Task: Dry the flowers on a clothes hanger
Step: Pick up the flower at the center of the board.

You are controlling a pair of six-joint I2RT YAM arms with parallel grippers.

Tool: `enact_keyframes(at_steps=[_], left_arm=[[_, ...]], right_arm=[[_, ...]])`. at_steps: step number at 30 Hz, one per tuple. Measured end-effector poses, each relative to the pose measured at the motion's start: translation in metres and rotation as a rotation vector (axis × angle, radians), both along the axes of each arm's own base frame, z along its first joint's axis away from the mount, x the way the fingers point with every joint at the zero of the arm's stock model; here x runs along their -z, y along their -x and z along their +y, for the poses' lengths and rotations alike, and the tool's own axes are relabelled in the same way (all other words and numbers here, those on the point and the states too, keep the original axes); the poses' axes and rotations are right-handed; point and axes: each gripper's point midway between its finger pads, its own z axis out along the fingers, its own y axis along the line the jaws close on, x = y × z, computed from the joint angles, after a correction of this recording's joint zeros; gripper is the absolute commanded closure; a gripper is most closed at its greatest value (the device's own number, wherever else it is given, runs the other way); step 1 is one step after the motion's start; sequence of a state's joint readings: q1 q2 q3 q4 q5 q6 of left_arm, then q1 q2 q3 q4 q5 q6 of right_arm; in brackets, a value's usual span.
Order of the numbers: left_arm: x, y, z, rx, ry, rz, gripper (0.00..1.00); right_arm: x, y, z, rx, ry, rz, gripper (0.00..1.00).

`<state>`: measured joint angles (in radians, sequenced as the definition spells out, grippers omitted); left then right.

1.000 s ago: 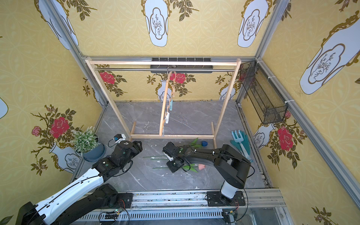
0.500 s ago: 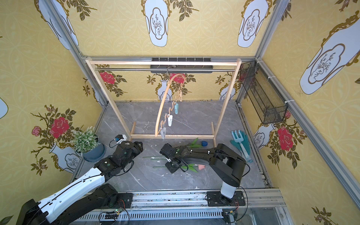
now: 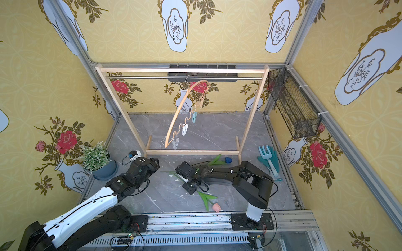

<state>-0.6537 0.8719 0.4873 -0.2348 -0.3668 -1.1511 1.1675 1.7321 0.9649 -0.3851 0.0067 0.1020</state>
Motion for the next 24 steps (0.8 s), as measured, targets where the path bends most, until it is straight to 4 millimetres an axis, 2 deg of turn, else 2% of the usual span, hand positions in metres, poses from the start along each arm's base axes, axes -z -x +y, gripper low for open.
enact_keyframes(at_steps=[4,10,12,16,21,24], left_arm=[[-0.004,0.002,0.003,-0.008,0.0,-0.007,0.44],[-0.025,0.007,0.006,0.006,0.034,-0.063,0.44],[-0.031,0.01,0.002,0.042,0.047,-0.079,0.44],[-0.04,0.015,-0.017,0.166,0.089,-0.103,0.42],[-0.044,0.022,-0.049,0.333,0.173,-0.119,0.41],[-0.046,0.026,-0.068,0.428,0.22,-0.125,0.45]], right_arm=[[-0.012,0.003,0.009,-0.045,-0.035,-0.002,1.0],[-0.074,-0.002,0.041,-0.081,-0.261,-0.025,1.0],[-0.095,-0.012,0.046,-0.052,-0.348,-0.036,1.0],[-0.128,-0.032,0.049,0.037,-0.515,-0.044,1.0],[-0.146,-0.034,0.056,0.079,-0.653,-0.005,1.0],[-0.154,-0.035,0.062,0.098,-0.71,0.018,1.0]])
